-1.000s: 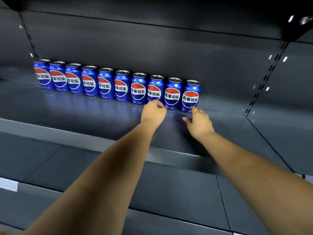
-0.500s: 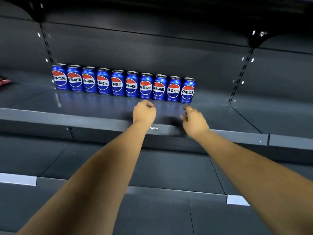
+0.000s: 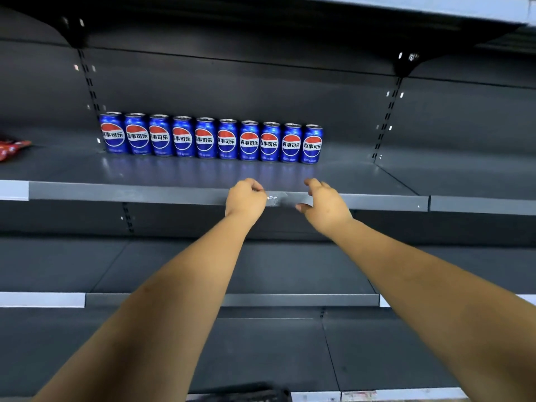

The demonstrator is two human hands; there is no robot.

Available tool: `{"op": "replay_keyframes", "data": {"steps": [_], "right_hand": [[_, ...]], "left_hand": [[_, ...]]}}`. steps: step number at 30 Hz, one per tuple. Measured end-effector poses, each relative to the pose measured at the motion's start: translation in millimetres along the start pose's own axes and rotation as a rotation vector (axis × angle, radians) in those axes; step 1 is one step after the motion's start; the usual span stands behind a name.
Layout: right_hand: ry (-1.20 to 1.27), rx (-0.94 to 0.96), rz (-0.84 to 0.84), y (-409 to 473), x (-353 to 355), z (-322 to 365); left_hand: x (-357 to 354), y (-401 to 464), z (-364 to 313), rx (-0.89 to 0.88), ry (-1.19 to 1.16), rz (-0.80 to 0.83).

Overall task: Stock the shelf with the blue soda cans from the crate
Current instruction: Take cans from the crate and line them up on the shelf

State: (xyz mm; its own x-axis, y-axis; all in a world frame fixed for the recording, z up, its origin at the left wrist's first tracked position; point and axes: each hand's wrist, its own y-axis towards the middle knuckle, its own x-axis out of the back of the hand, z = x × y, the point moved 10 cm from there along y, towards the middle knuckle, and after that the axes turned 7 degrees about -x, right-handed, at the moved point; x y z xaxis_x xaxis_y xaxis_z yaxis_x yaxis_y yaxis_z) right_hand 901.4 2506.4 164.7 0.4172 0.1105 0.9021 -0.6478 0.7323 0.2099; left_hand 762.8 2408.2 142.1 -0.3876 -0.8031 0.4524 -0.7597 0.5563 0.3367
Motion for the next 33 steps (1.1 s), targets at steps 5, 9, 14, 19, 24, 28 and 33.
{"op": "replay_keyframes", "data": {"steps": [5,9,14,19,24,28,33], "right_hand": [[-0.066,0.037,0.001,-11.5,3.2,8.9],[-0.095,0.090,0.012,-18.5,0.6,15.4],[-0.080,0.127,0.045,-28.5,-2.9,13.9],[-0.059,0.151,0.072,-34.8,0.0,7.5],[-0.050,0.152,0.117,-41.4,-9.9,-1.9],[-0.043,0.152,0.172,-50.0,-28.8,-7.8],[-0.041,0.157,0.222,-66.2,-58.9,-12.0]], "left_hand": [[4.0,-14.7,3.6,0.020,-0.005,0.030],[7.6,-25.1,1.9,0.035,0.026,0.016],[9.7,-42.3,4.7,0.072,0.044,0.003],[15.8,-57.8,5.1,0.114,0.066,-0.024],[17.4,-75.2,6.5,0.145,0.088,-0.051],[14.1,-90.0,10.6,0.135,0.145,-0.038],[13.6,-108.5,28.4,0.145,0.184,-0.035]]}}
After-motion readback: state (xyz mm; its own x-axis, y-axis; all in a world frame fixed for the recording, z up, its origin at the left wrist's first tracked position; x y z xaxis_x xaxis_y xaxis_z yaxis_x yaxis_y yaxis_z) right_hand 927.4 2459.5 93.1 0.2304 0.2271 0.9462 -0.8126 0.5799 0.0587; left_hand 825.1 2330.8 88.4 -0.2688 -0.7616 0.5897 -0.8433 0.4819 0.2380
